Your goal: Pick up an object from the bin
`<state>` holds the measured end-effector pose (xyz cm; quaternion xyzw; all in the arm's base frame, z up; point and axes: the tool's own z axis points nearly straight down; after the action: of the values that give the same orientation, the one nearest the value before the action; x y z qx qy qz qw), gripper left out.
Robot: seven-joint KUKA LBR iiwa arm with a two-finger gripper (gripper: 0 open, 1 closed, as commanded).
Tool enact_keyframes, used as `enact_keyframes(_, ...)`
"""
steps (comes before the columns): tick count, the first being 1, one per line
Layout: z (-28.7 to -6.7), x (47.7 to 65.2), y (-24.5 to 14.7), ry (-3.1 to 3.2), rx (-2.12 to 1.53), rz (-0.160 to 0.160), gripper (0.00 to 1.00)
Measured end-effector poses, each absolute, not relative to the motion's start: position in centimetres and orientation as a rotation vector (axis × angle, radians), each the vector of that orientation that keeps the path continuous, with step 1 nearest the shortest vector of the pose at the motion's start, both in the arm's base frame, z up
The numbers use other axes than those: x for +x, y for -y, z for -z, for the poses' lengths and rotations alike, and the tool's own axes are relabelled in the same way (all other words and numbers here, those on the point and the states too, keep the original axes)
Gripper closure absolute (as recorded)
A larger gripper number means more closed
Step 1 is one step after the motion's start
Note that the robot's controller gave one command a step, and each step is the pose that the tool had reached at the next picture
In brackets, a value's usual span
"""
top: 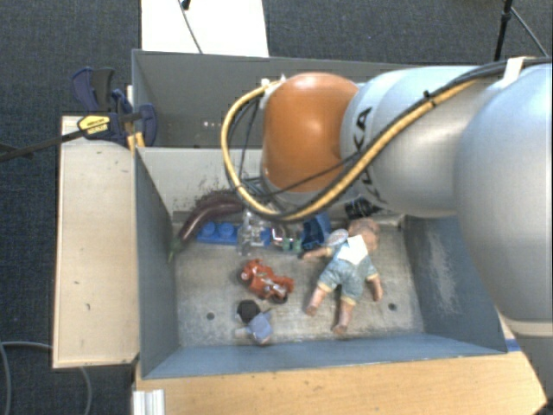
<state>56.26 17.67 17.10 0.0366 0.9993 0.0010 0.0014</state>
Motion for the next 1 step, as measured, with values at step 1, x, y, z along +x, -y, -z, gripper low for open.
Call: enact_keyframes(1,-16.38,56.67,-17.66,-3.136,0.123,-0.003,1.00)
